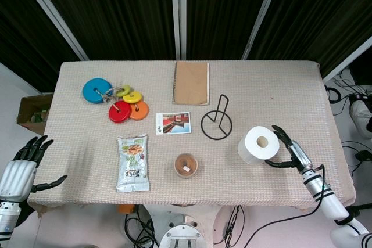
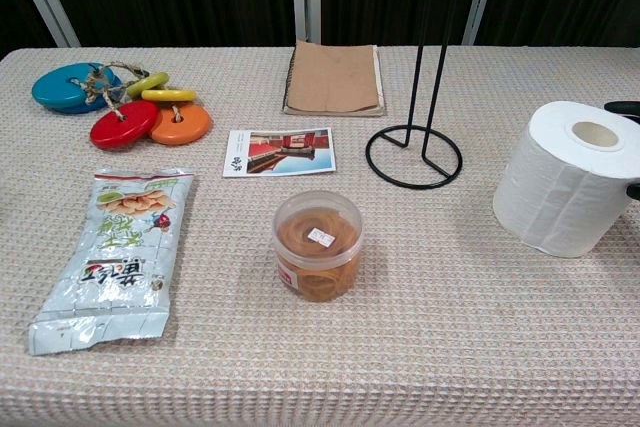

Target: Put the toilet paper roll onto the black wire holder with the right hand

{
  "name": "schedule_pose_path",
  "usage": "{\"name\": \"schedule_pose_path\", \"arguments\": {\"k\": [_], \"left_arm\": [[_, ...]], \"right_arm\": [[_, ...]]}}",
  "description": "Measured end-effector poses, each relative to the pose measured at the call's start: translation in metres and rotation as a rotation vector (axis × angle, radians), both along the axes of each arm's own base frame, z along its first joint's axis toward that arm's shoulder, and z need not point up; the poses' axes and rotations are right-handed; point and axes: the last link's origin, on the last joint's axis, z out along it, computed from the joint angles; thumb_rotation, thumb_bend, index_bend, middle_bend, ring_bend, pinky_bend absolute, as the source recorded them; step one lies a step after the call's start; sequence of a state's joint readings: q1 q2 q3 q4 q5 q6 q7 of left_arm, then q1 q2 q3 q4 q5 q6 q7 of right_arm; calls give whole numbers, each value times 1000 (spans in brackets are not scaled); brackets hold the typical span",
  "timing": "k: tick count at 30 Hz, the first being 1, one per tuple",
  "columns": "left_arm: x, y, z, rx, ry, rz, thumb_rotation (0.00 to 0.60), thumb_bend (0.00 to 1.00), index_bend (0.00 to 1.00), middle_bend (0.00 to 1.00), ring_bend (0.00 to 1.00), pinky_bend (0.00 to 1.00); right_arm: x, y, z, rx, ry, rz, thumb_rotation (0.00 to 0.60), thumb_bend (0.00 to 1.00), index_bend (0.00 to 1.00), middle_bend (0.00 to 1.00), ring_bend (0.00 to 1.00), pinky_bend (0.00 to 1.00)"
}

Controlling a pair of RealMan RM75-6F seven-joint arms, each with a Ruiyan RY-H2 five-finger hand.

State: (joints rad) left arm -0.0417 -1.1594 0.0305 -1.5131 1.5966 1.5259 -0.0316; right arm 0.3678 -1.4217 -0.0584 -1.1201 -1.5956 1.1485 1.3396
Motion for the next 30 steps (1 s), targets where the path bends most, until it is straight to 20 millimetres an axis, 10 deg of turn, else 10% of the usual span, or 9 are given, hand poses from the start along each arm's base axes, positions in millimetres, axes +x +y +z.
{"name": "schedule_pose_path", "arguments": {"k": [30], "left_arm": [[0,2,0,-1,1,-3,260,100,107,47,43,197]], "right_arm": [[9,-11,-9,21,-16,11,600,0,0,0,0,0]]}}
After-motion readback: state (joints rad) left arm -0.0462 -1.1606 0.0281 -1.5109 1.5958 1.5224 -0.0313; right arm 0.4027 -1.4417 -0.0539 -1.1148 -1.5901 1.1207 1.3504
